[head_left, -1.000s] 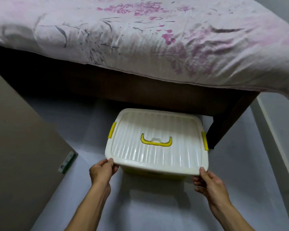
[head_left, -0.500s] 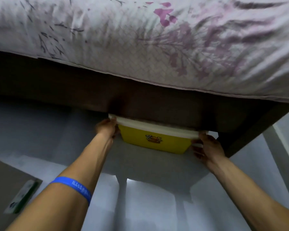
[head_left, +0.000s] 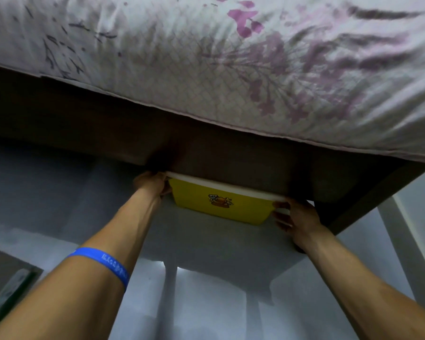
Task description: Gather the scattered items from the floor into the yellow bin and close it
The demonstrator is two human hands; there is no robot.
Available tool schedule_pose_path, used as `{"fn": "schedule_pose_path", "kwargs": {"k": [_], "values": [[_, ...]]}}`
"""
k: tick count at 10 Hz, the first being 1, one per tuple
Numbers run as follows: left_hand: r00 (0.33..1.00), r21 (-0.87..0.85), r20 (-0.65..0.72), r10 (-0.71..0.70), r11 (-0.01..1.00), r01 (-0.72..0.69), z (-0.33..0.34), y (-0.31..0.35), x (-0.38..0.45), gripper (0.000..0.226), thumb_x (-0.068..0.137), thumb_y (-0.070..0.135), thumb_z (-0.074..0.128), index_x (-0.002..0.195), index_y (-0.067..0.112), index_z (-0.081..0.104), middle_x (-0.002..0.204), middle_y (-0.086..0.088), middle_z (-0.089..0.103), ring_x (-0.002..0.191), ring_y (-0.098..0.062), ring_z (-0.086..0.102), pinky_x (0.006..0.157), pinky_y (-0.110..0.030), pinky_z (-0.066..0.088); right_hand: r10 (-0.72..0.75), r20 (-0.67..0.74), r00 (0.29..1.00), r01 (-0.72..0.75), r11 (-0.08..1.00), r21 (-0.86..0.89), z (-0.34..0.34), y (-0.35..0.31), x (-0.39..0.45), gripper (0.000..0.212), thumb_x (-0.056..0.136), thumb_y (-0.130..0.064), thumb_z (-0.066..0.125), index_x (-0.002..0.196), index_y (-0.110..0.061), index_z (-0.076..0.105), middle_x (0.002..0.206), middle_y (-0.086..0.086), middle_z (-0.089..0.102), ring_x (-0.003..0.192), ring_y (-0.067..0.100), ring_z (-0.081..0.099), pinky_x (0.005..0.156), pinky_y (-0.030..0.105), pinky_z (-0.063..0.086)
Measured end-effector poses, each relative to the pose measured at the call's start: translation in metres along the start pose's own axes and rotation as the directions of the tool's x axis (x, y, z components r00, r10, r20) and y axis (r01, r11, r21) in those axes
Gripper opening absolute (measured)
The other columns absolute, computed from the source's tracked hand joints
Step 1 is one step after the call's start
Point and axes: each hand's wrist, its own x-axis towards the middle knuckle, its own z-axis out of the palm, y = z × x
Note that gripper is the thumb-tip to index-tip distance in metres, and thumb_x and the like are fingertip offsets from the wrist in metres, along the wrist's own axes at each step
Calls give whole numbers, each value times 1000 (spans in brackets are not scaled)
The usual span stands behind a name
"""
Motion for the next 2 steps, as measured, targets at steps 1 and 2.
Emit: {"fn": "schedule_pose_path", "kwargs": {"k": [1, 2], "values": [[998, 169, -2, 59, 984, -57, -2, 0, -7, 28, 101, 20, 51, 73, 13, 51, 79, -6, 58, 56, -14, 54, 52, -15, 52, 32, -12, 999, -32, 999, 3, 4, -7, 0, 20, 103, -19, 40, 105, -13, 59, 106, 8, 67, 74, 21, 61, 63, 31, 46], [997, 307, 64, 31, 950, -50, -9, -6, -23, 26, 101, 28, 50, 78, 16, 53, 83, -7, 61, 56, -13, 59, 45, -19, 46, 103, -17, 995, -103, 995, 3, 3, -6, -7, 23, 105, -27, 38, 111, -15, 55, 106, 9, 68, 76, 24, 61, 62, 32, 46]]}}
